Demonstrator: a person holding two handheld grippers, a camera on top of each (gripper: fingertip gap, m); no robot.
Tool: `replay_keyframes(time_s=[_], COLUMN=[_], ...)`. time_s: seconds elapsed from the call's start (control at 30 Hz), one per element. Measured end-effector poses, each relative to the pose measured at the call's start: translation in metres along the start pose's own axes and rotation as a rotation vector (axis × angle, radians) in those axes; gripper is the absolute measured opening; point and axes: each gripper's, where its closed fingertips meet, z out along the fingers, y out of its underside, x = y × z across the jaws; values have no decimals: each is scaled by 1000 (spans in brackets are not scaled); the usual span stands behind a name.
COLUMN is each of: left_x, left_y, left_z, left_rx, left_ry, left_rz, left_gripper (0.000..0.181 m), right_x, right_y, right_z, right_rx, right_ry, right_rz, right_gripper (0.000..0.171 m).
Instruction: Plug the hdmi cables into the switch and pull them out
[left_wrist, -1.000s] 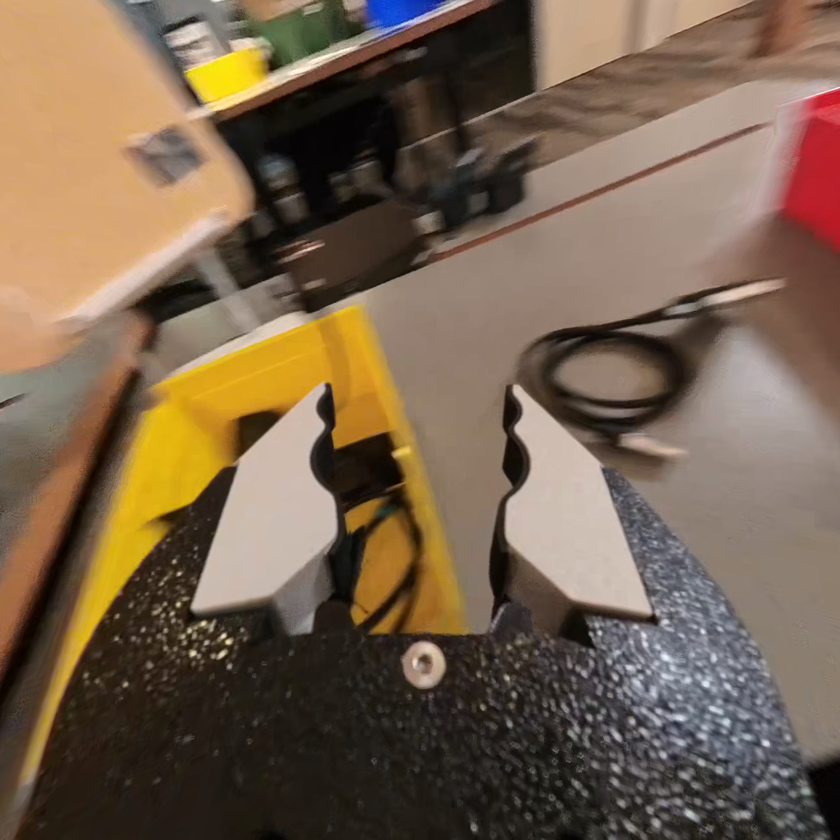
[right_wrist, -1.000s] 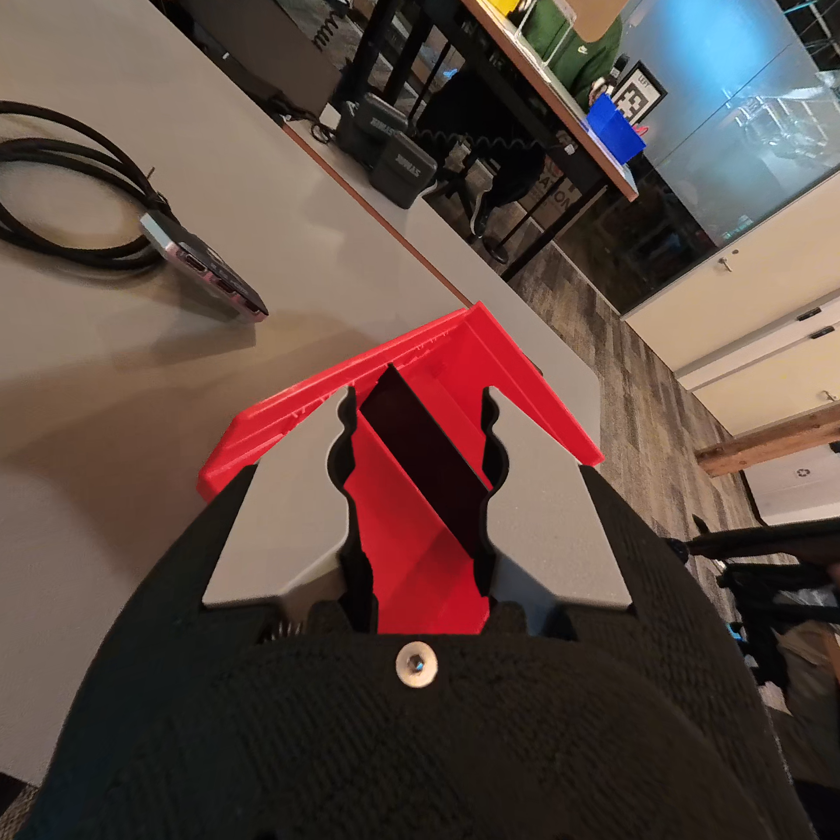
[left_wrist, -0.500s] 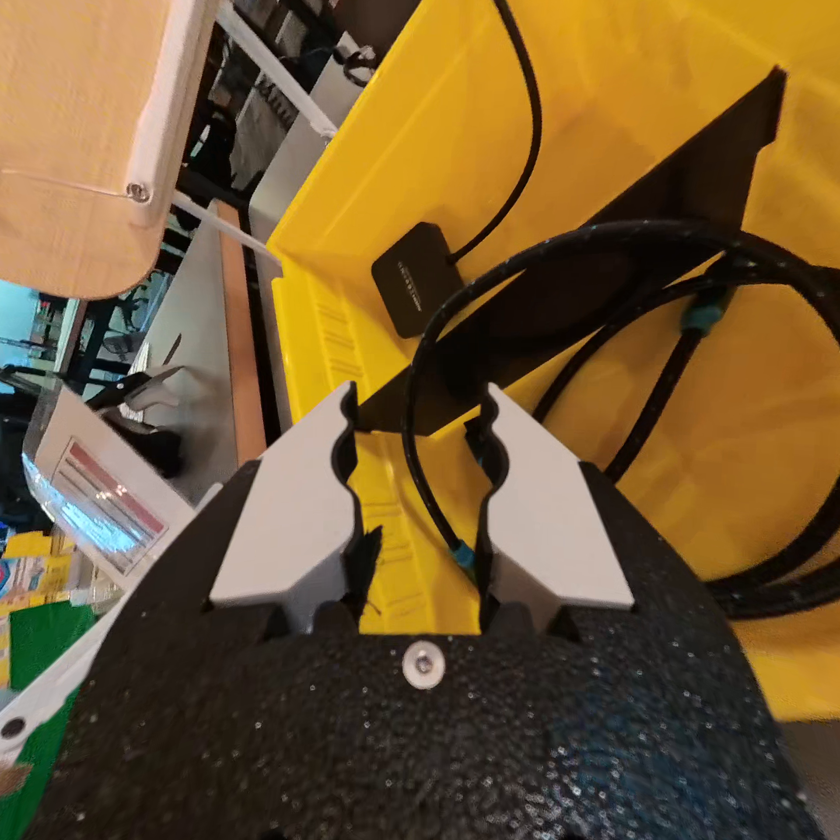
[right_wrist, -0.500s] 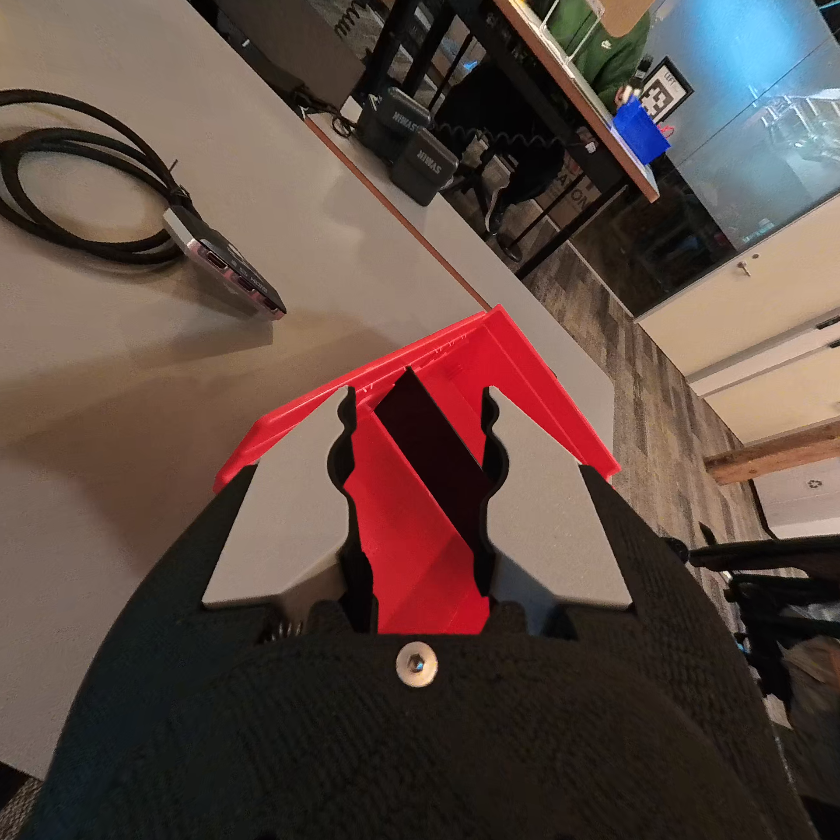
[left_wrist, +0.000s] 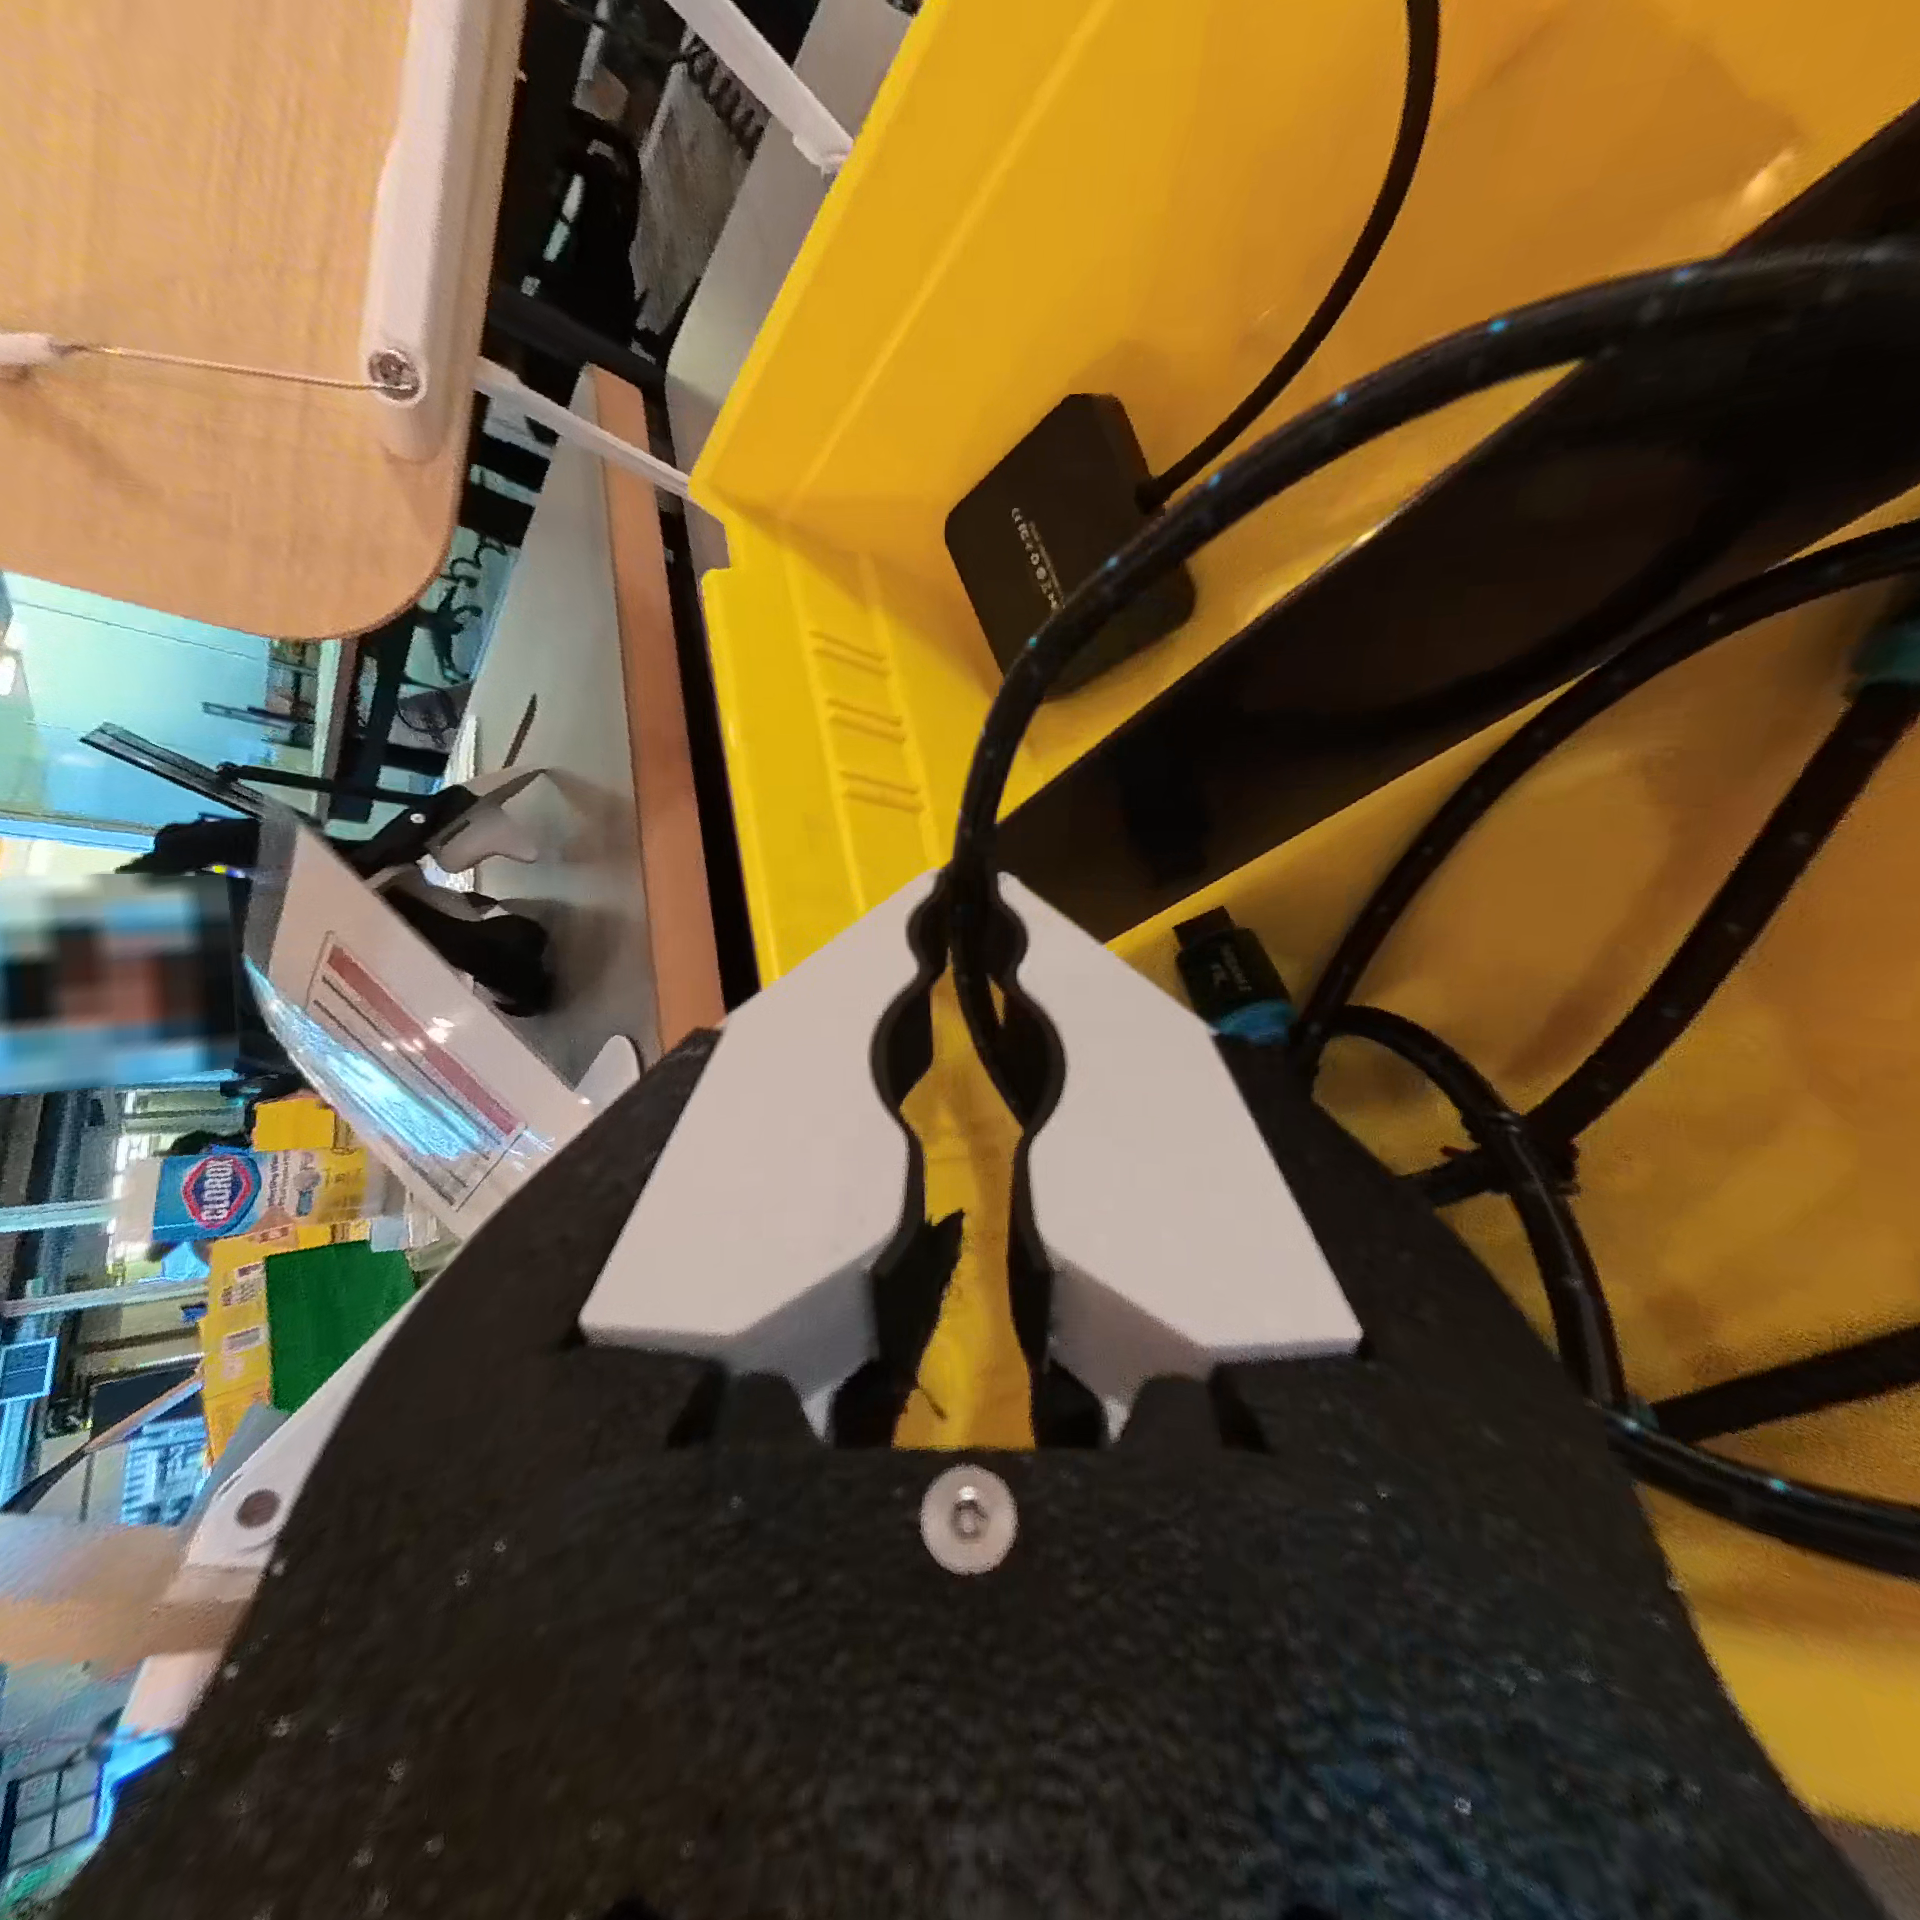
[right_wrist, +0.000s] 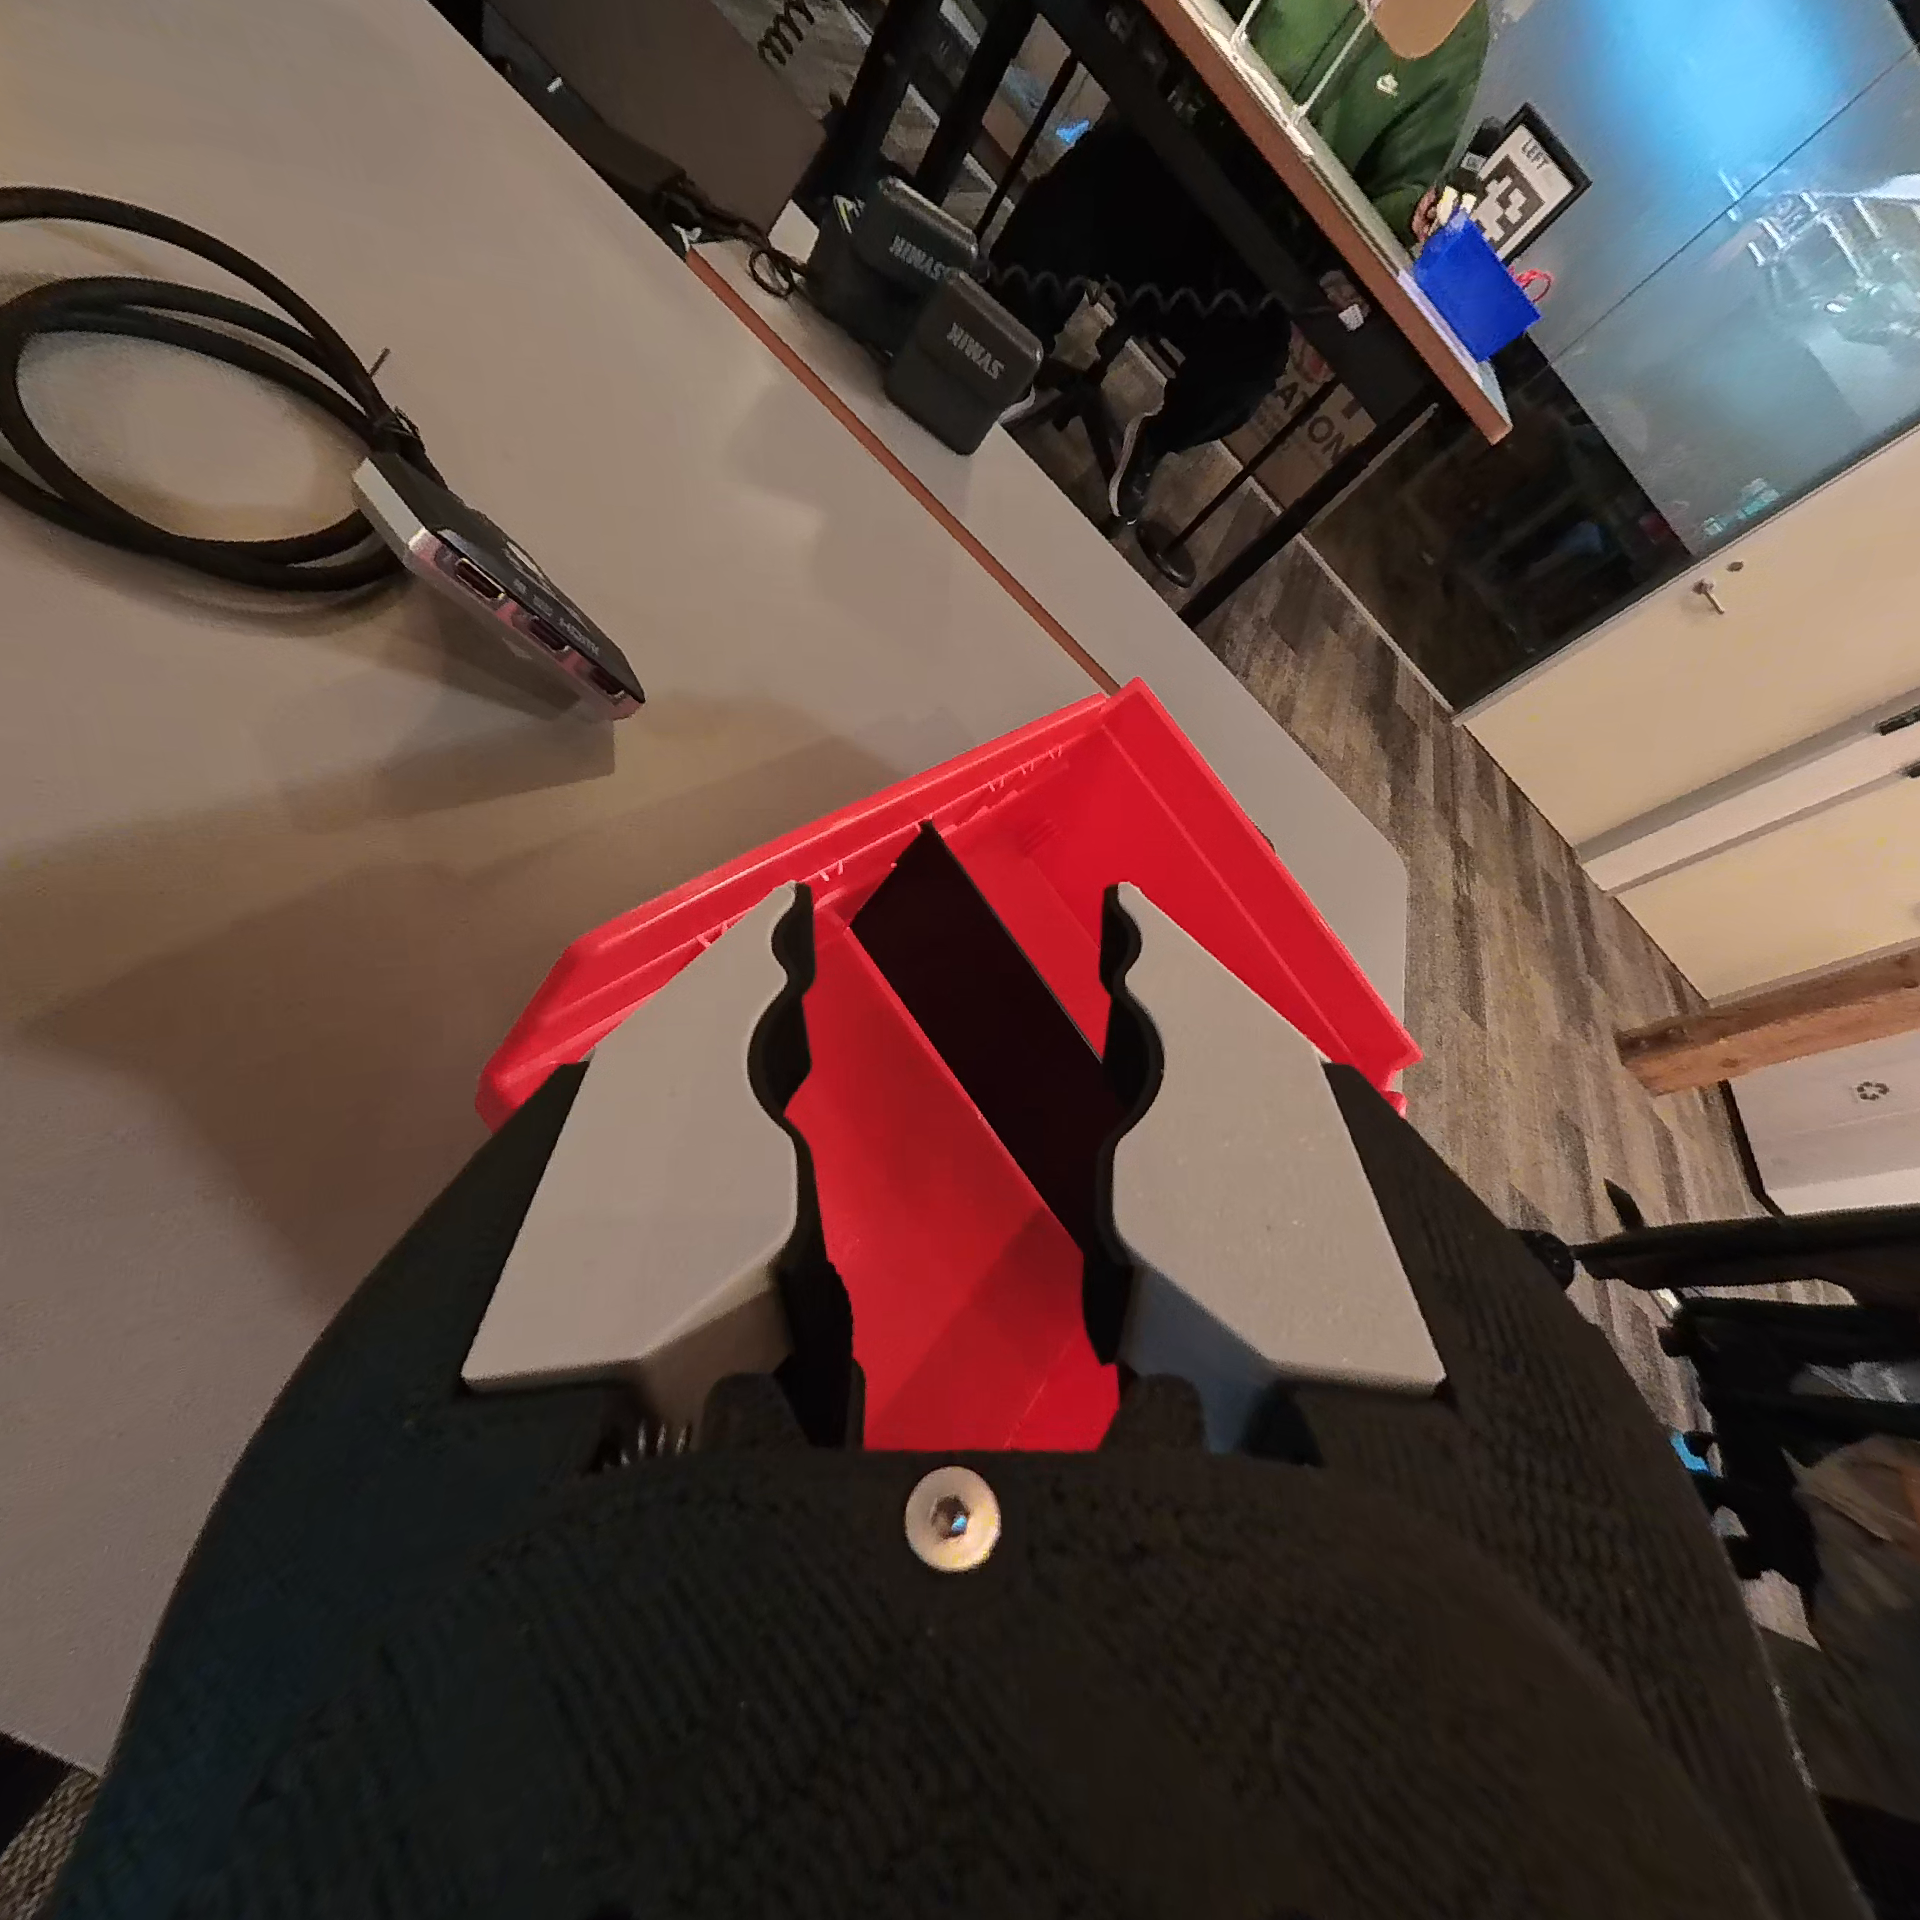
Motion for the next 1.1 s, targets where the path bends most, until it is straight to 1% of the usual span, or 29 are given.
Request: replay_keyframes(time_s=[0.1,0.17,0.33,0.5,0.6,0.67,0.77,0.87,0.97,1.1], left_x=[-7,-19,-55,-91,-106,-106,-89,-54,-4,68], left_y=[-3,-9,-36,-84,-118,-145,-189,-228,-260,-289], left_z=[-11,-23,-63,-115,-150,-170,-193,-204,-202,-184], left_rx=[33,67,146,272,383,466,590,660,678,652], left_ry=[-21,-69,-193,-322,-361,-342,-258,-131,11,241], left_rz=[-16,-45,-82,-126,-171,-185,-171,-119,-36,9], left_gripper=[3,3,3,3,3,2,2,3,3,3], right_x=[-1,-2,-5,-7,-6,-5,-3,-2,-1,0], right_y=[0,-1,-6,-7,-8,-8,-8,-7,-7,-7], right_z=[0,0,0,0,-2,-2,-3,-4,-6,-7], right_rx=[-2,-1,10,13,19,22,23,26,30,33], right_ry=[-3,-5,-12,-15,-12,-9,-7,-5,-1,1], right_rz=[-3,-5,-15,-21,-18,-14,-11,-9,-7,-4], right_gripper=[55,54,55,55,55,55,55,55,55,55])
